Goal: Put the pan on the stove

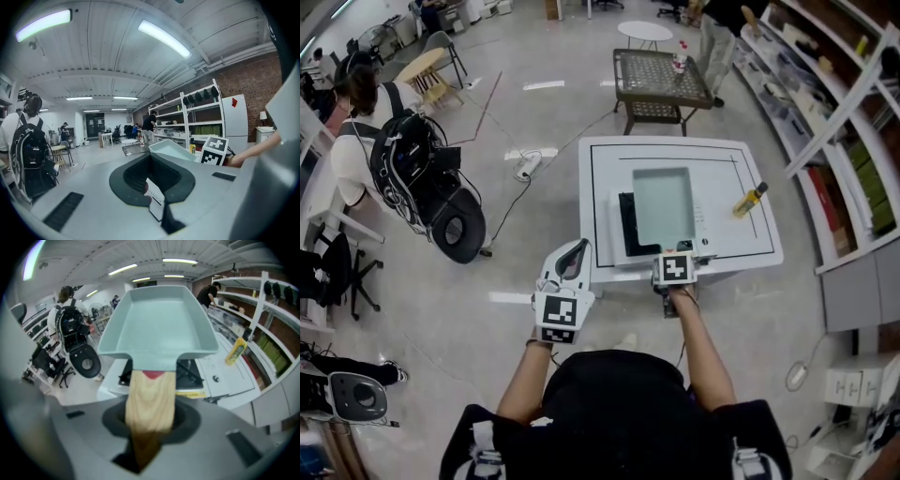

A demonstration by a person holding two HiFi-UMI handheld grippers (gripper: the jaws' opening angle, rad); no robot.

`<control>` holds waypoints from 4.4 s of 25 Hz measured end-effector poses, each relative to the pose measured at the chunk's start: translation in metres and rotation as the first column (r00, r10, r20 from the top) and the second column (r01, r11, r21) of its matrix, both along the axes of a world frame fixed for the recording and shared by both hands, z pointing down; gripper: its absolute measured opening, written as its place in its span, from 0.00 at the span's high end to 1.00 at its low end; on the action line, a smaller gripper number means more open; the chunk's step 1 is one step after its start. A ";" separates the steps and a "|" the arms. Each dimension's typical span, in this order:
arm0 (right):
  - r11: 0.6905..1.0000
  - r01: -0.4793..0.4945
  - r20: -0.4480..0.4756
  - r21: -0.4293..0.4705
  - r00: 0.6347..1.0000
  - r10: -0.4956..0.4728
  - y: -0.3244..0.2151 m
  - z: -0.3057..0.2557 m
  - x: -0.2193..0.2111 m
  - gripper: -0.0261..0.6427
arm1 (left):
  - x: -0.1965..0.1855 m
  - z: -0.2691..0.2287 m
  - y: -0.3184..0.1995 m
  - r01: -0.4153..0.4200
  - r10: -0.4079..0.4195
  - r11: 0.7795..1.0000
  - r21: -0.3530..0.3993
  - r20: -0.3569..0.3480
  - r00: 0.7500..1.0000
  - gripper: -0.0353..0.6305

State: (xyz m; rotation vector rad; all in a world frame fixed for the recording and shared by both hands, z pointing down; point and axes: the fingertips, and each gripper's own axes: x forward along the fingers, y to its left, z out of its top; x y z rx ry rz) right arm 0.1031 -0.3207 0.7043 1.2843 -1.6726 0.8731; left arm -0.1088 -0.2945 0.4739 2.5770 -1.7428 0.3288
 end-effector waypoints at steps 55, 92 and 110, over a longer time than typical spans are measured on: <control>0.992 -0.013 0.133 -0.125 0.991 0.030 -0.020 0.030 -0.015 0.74 | -0.003 0.017 -0.006 0.021 -0.021 0.999 -0.041 0.010 1.000 0.91; 0.826 0.002 0.166 0.563 0.979 -0.116 -0.024 -0.178 -0.019 0.90 | 0.027 -0.020 0.003 -0.051 0.052 0.998 0.045 -0.006 0.999 0.91; 0.656 -0.040 0.214 0.754 0.958 -0.189 0.001 -0.245 -0.014 0.91 | 0.014 -0.042 -0.004 -0.041 0.042 0.995 0.095 0.001 0.999 0.91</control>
